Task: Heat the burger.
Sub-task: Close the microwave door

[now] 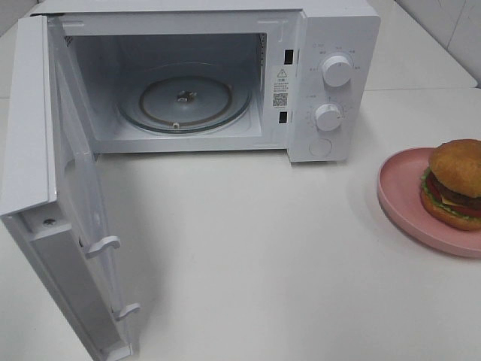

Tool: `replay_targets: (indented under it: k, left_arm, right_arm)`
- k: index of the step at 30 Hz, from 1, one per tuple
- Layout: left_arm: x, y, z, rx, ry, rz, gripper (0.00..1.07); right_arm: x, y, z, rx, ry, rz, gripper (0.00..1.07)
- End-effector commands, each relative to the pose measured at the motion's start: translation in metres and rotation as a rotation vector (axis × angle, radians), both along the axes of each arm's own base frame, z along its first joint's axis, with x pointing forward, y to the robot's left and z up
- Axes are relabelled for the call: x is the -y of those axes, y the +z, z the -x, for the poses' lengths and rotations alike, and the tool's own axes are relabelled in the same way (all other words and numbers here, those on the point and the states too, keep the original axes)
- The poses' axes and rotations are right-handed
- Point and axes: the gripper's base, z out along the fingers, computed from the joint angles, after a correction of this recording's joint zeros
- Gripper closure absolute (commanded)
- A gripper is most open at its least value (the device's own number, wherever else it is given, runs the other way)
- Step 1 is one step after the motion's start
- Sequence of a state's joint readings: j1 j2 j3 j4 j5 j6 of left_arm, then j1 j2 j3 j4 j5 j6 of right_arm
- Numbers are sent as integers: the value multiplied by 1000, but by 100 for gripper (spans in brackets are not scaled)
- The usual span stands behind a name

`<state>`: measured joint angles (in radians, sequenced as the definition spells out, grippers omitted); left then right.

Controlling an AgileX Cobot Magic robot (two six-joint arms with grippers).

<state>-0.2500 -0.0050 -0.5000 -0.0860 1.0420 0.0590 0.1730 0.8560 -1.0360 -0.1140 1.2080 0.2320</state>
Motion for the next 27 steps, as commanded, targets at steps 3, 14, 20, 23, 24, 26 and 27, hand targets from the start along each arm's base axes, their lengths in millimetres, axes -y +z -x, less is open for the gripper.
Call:
replay_targets:
  k: [3,14,20,23,24,26,27]
  left_arm:
    - [0,0,2,22,2,13,106]
    - [0,0,2,22,2,13,106]
    - [0,0,2,22,1,13,106]
    - [0,0,2,22,1,13,106]
    - [0,0,2,22,1,13,106]
    - [0,0,2,22,1,13,106]
    - [0,0,2,22,1,13,106]
  right_arm:
    - [5,12,32,92,14,-9,37]
    - [16,-28,95,197,43,-5,37]
    - [19,-62,115,234,72,5,37]
    - [19,-75,120,286,111,9,37]
    - [18,-82,124,344,135,7,37]
    - [18,-86,125,373,143,4,37]
    - [18,-86,125,373,143,4,37]
